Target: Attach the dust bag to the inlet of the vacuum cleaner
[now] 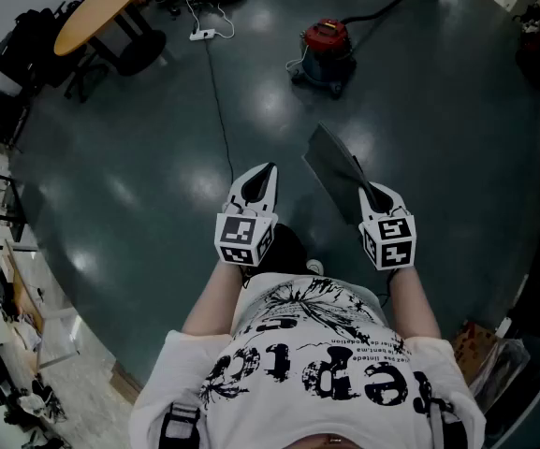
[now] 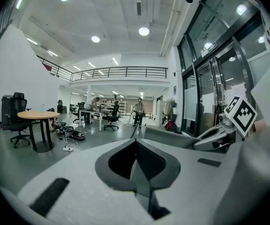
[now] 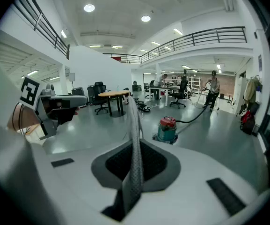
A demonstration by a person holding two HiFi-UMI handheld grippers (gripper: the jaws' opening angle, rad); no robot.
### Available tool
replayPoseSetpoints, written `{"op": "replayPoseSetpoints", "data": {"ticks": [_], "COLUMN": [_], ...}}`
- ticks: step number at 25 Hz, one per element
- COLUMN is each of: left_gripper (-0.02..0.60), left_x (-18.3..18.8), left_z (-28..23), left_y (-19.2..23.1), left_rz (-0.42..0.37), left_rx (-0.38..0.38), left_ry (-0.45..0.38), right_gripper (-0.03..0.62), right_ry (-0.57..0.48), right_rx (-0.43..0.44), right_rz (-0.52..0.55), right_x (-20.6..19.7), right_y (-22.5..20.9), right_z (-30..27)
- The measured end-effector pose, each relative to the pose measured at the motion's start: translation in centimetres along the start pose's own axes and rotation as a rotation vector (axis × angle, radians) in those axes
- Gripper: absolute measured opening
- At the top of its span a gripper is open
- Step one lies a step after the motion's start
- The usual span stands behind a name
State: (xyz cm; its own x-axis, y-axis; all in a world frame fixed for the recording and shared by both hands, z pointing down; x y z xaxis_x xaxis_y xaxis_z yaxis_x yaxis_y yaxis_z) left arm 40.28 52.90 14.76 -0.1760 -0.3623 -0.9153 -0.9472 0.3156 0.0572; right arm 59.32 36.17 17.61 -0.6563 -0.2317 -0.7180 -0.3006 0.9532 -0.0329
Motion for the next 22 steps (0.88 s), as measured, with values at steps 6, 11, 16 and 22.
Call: {"op": "replayPoseSetpoints", "data": {"ticks": [6, 11, 16, 22], "left_gripper": [0.005, 0.005, 0.005, 0.005], "left_x": [-0.2, 1.4, 5.3, 10.0], "left_z": [-3.2, -8.4, -14.1, -20.5], "left_y": [4.9, 11.9, 21.1, 29.7], "left_rz": [0.042, 0.059, 0.027, -0.018], "left_rx": [0.013, -0.015, -0.05, -0.143], "left_ry": [0.013, 0.043, 0.056, 0.068], "right_gripper": [0.026, 0.025, 0.025, 0.026], "right_ry": [0.04, 0.094, 0.117, 0.102], "right_rx": [0.01, -0.021, -0.07, -0.143], "right_rz": [0.005, -0.018, -0.055, -0.132], "right_x": [2.6, 7.4, 13.8, 21.6], "right_y": [-0.2, -0.4, -0.5, -0.7], "right_z": [-4.6, -10.3, -16.9, -22.9]}}
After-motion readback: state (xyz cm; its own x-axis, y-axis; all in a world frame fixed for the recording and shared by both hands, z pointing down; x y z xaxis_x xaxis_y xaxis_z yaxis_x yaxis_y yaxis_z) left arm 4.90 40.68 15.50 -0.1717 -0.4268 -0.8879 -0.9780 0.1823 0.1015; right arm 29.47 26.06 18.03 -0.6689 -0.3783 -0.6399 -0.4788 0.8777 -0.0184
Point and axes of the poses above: the fingertips, and each gripper's own axes: z backward along the fingers, y to its left, x out of its top, the point moved 7 cm from there along z, backward along the fingers, and after that the axes turned 11 degrees about y, right-handed, at the moved point
